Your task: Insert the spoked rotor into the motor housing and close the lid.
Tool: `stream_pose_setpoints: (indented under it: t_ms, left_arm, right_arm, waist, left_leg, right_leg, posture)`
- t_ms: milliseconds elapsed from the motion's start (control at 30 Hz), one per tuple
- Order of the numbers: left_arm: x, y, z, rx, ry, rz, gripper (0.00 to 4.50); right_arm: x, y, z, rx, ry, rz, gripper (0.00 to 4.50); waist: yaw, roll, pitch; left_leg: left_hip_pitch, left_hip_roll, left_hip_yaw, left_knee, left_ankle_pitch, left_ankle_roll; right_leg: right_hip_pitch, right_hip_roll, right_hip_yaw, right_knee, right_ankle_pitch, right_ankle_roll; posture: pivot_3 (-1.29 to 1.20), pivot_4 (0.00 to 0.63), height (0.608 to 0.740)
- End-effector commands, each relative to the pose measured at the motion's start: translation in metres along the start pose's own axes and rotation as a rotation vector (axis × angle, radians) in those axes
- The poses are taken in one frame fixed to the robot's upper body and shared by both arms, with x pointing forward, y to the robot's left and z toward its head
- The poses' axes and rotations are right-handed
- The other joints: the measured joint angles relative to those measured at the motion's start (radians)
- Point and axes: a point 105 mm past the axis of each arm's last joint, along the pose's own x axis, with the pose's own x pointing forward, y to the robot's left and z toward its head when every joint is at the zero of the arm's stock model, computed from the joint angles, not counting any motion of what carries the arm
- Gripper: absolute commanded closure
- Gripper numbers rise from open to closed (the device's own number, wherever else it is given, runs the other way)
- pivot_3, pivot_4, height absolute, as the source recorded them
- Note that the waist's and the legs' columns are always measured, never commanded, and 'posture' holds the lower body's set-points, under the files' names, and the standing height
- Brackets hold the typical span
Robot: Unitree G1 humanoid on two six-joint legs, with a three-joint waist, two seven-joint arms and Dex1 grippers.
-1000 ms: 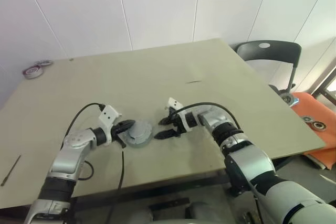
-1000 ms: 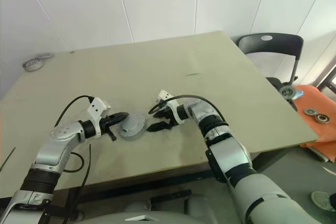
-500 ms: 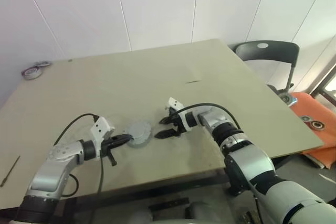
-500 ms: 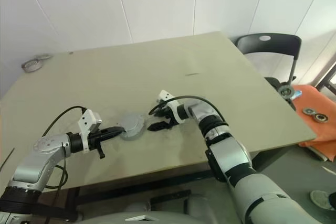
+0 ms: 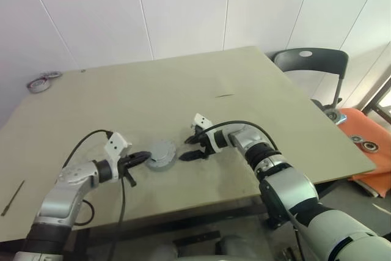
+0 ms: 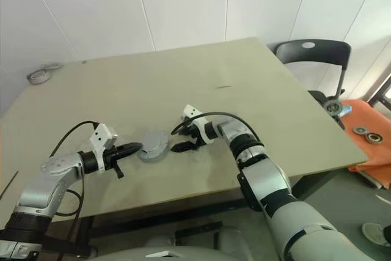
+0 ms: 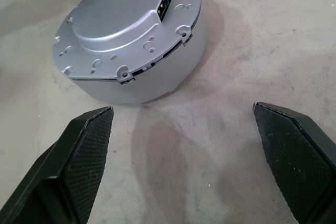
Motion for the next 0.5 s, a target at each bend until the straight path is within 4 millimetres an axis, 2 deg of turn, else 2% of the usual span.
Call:
stream_pose_setpoints:
  t_ms: [33, 233, 500]
  left_arm:
    - [0.006, -0.007, -0.034, -0.060, 0.127, -0.013, 4.50]
    - [0.007, -0.006, -0.034, -0.058, 0.124, -0.008, 4.50]
    - [0.007, -0.005, -0.035, -0.056, 0.125, 0.000, 4.50]
  right_arm:
    - [-0.005, 0.002, 0.027, 0.057, -0.079, 0.027, 0.04]
    - [-0.032, 0.018, 0.057, 0.470, -0.216, 0.232, 0.04]
    - [-0.041, 0.045, 0.043, 0.683, -0.126, 0.372, 0.04]
  waist:
    - [0.001, 0.000, 0.000]
    - [0.002, -0.001, 0.001]
    - [0.003, -0.001, 0.000]
  left_leg:
    - [0.000, 0.000, 0.000, 0.000, 0.000, 0.000]
    - [-0.001, 0.000, 0.000, 0.000, 0.000, 0.000]
    - [-0.001, 0.000, 0.000, 0.000, 0.000, 0.000]
  right_leg:
    - [0.000, 0.000, 0.000, 0.000, 0.000, 0.000]
    - [-0.001, 0.000, 0.000, 0.000, 0.000, 0.000]
    - [-0.001, 0.000, 0.000, 0.000, 0.000, 0.000]
  posture:
    - [0.00, 0.000, 0.740]
    - [0.00, 0.000, 0.740]
    - [0.00, 0.000, 0.740]
